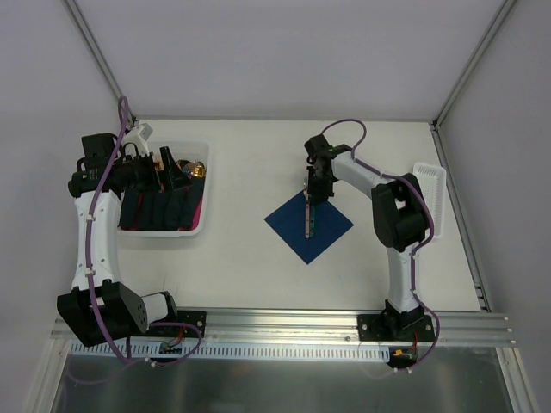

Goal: Place the utensils on the paper napkin and roll it up

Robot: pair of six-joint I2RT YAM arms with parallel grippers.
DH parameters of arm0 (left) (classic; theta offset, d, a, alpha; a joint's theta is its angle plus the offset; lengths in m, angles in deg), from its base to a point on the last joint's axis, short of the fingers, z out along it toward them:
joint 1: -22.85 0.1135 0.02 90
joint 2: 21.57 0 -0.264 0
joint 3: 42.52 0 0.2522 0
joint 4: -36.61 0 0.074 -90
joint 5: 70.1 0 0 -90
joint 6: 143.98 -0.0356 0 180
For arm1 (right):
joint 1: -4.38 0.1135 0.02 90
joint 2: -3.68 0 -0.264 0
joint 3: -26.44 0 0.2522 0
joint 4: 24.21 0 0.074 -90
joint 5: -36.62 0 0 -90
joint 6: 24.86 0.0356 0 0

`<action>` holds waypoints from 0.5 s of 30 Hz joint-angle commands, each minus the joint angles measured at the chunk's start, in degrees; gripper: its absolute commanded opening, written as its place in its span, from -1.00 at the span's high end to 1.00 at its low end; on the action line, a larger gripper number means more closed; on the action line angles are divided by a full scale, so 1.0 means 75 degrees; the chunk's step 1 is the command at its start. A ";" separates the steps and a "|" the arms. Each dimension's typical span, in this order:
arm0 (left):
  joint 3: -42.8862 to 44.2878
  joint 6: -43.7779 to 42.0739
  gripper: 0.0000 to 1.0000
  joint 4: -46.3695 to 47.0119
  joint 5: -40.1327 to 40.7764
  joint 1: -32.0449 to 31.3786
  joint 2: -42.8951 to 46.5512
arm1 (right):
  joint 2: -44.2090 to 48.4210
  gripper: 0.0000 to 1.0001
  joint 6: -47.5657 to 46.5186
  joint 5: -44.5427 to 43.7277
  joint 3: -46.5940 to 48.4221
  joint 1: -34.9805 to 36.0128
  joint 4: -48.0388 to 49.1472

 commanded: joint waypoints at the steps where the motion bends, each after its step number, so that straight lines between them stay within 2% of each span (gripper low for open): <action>1: 0.0213 0.0066 -0.97 0.0041 -0.0019 -0.0096 -0.0060 | 0.0046 1.00 -0.0074 0.0114 0.0208 -0.0043 -0.0032; 5: 0.0202 0.0065 -0.98 0.0029 -0.0031 -0.0119 -0.0071 | 0.0011 1.00 -0.0109 0.0138 0.0207 -0.0032 -0.0021; 15: 0.0190 0.0077 -0.98 0.0017 0.0028 -0.0131 -0.0001 | -0.0107 0.80 -0.0086 0.0150 0.0325 -0.0043 -0.0021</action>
